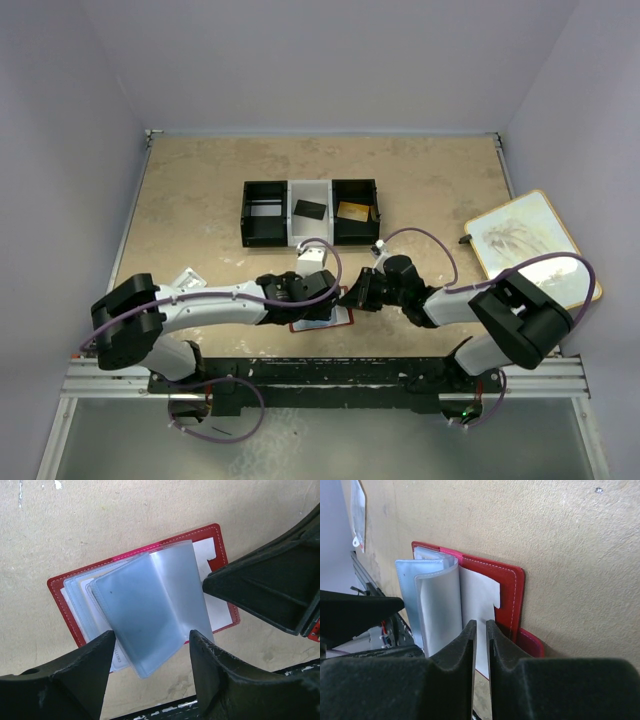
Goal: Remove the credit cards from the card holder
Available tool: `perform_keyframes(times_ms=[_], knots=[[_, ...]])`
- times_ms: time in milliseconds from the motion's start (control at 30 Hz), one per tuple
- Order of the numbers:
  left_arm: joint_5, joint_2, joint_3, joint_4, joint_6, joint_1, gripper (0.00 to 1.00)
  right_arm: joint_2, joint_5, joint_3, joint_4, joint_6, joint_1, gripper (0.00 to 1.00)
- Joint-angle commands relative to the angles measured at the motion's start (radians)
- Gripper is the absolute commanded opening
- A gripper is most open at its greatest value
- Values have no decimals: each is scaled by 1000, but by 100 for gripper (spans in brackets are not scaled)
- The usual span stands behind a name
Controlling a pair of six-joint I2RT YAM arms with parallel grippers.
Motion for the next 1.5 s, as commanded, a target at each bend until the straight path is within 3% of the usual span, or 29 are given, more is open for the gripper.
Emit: perform_keyframes(times_ms=[0, 267, 700, 1067, 1467], knots=[[-54, -7, 46, -18, 5, -16, 60, 7, 49, -2, -101, -35, 1, 18], [-146, 35, 105, -165, -8, -36, 63, 6, 49, -10, -92, -32, 1, 18], [-86, 73, 29, 6, -15, -38, 66, 11, 42, -10, -85, -32, 2, 18], [-134, 61, -10, -8, -61, -38, 66, 2, 46, -20, -83, -29, 2, 18], [-75, 44, 11, 92, -10, -44, 53, 2, 40, -11, -92, -31, 3, 18]])
